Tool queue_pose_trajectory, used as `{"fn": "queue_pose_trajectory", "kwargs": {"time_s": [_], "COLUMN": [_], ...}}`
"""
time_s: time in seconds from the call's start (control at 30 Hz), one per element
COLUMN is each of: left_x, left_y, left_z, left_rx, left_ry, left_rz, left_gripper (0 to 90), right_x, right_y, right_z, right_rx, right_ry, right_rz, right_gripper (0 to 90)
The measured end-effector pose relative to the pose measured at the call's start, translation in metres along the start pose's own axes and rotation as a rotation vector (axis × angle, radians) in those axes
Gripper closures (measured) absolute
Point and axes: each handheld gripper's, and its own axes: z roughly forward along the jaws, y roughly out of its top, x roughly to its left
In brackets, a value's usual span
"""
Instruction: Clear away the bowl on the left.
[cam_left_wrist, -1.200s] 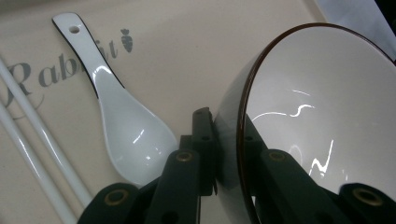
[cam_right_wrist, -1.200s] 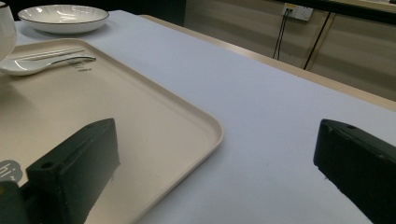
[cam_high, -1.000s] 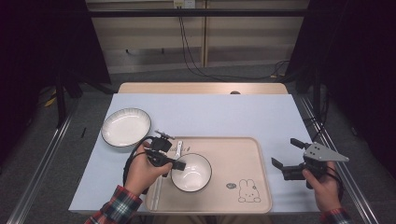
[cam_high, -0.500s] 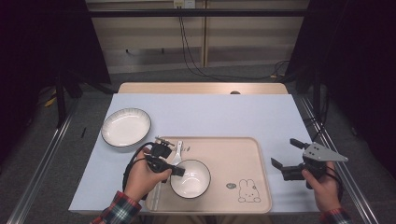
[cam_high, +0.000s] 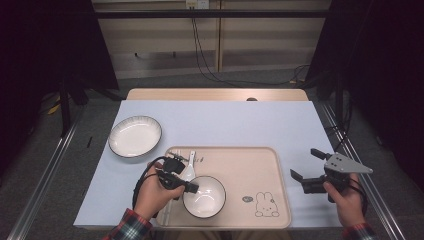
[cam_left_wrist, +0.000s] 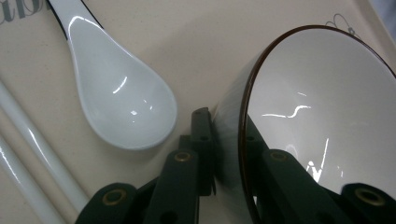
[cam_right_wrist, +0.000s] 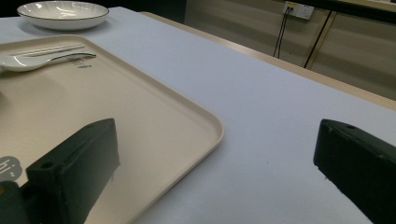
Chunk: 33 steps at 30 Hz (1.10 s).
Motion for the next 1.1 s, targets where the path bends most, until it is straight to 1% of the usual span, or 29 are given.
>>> {"fn": "queue_pose_trajectory", "kwargs": {"time_s": [0.13, 0.2, 0.23, 0.33, 0.4, 0.43, 0.53, 0.63, 0.73, 0.77, 0.83, 0.9, 0.93, 0.97, 1.0, 1.03, 1.07, 1.1], "left_x": [0.0, 0.0, 0.001, 0.0, 0.0, -0.001, -0.001, 0.0, 0.001, 0.002, 0.004, 0.003, 0.004, 0.003, 0.004, 0.003, 0.004, 0.004], "left_y": [-0.001, -0.002, -0.002, -0.003, -0.004, -0.005, -0.006, -0.006, -0.007, -0.006, -0.005, -0.003, -0.002, -0.001, 0.001, 0.001, 0.002, 0.003], "left_z": [0.0, 0.0, -0.001, -0.001, -0.002, -0.002, -0.003, -0.003, -0.003, -0.004, -0.006, -0.009, -0.012, -0.013, -0.015, -0.016, -0.018, -0.019], "left_rx": [-0.006, -0.012, -0.007, -0.008, 0.004, -0.002, 0.003, 0.004, -0.01, -0.005, -0.023, -0.056, -0.063, -0.08, -0.085, -0.092, -0.093, -0.112], "left_ry": [-0.008, -0.004, -0.005, -0.006, -0.01, -0.006, -0.012, -0.022, -0.029, -0.035, -0.047, -0.057, -0.058, -0.064, -0.06, -0.061, -0.058, -0.065], "left_rz": [0.001, 0.005, 0.015, 0.015, 0.024, 0.023, 0.031, 0.024, 0.021, 0.018, 0.015, 0.006, 0.014, 0.003, 0.019, 0.006, 0.017, 0.003], "left_gripper": [81.3, 81.4, 81.5, 81.5, 81.5, 81.5, 81.3, 81.1, 80.6, 80.2, 79.0, 77.7, 76.4, 74.9, 72.5, 70.1, 68.6, 66.8], "right_x": [0.0, 0.0, 0.0, 0.0, 0.0, 0.0, 0.001, 0.001, 0.001, 0.001, 0.001, 0.001, 0.0, 0.0, 0.0, 0.0, 0.0, 0.0], "right_y": [0.0, 0.0, 0.0, 0.0, 0.0, 0.0, 0.0, 0.0, 0.0, 0.0, 0.0, 0.0, 0.0, -0.001, -0.001, -0.001, -0.001, -0.001], "right_z": [0.0, 0.0, 0.0, 0.0, 0.0, 0.0, 0.0, 0.001, 0.0, 0.001, 0.001, 0.002, 0.002, 0.002, 0.002, 0.002, 0.002, 0.002], "right_rx": [0.001, 0.001, 0.001, 0.003, 0.0, 0.003, 0.007, 0.007, 0.007, 0.008, 0.006, 0.002, 0.001, 0.002, 0.002, 0.003, 0.003, 0.001], "right_ry": [0.001, 0.004, -0.002, -0.007, -0.001, 0.0, -0.001, -0.003, -0.002, -0.001, -0.006, -0.005, -0.001, -0.001, -0.001, 0.001, -0.002, -0.004], "right_rz": [0.003, 0.002, 0.002, 0.002, 0.0, 0.002, 0.0, 0.0, 0.001, 0.0, -0.005, -0.005, -0.005, -0.005, -0.005, -0.004, -0.005, -0.008], "right_gripper": [0.0, 0.0, 0.0, 0.0, 0.0, 0.0, 0.0, 0.0, 0.0, 0.0, 0.0, 0.0, 0.0, 0.0, 0.0, 0.0, 0.0, 0.0]}}
